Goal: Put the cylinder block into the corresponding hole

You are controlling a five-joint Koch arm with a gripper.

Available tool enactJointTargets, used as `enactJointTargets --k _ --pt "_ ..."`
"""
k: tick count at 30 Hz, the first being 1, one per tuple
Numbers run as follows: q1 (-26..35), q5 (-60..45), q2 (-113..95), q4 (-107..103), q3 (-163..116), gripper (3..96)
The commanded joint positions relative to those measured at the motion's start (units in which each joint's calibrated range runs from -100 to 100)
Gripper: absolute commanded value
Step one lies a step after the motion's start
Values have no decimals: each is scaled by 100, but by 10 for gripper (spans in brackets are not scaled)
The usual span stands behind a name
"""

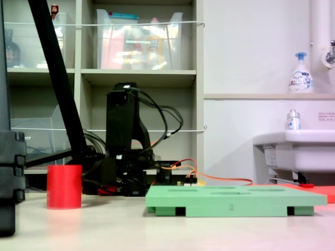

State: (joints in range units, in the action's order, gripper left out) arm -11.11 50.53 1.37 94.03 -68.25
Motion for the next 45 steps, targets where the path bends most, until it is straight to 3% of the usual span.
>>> enactJointTargets --k 1,7,12,14,19,29,37,45 --pt "-49 93 394 597 524 883" --pt "-78 122 799 597 1072 868" --pt "-107 122 813 597 1072 648" --pt "-107 122 799 597 1072 507" --pt "-88 122 771 597 1082 405" --pt "-49 132 436 597 1062 371" --pt "464 127 -3126 -751 1003 371" --pt "1568 122 -6212 -3235 1411 372"
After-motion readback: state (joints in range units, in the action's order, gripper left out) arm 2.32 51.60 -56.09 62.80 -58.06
